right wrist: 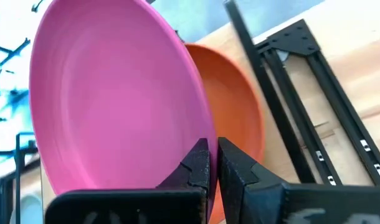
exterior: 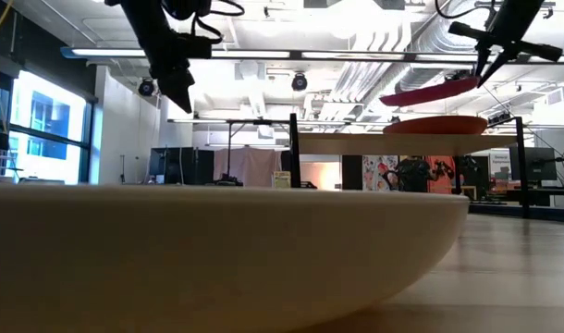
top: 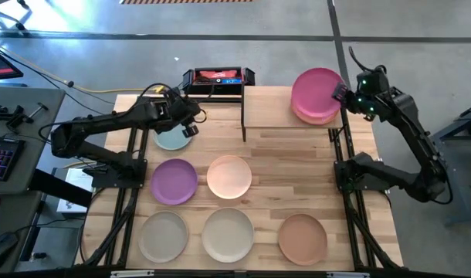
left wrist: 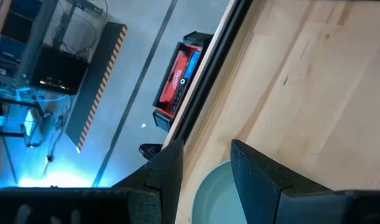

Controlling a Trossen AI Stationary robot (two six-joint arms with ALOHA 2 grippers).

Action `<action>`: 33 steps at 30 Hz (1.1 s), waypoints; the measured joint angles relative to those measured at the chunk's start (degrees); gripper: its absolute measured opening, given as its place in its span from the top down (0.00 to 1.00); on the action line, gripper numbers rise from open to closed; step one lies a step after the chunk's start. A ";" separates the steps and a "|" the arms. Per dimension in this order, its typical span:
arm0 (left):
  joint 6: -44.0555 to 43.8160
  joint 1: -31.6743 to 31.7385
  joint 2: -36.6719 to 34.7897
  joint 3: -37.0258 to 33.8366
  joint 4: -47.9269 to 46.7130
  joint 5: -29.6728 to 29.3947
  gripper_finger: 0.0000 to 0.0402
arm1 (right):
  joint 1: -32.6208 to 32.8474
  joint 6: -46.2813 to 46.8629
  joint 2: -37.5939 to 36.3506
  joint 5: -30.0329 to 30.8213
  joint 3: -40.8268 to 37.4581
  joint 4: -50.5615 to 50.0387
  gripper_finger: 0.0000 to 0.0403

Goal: Place and stack plates onto a shelf
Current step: Stack the pink plate on top of the orange plate on the shelf

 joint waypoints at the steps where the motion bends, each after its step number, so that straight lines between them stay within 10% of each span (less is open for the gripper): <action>1: 0.00 0.41 0.01 0.00 0.00 0.62 0.69 | 0.00 0.89 0.03 0.57 -0.03 -0.13 1.00; 33: 1.01 3.12 0.02 0.00 -0.39 3.70 0.69 | 0.02 11.50 -6.60 -1.40 -14.99 7.21 1.00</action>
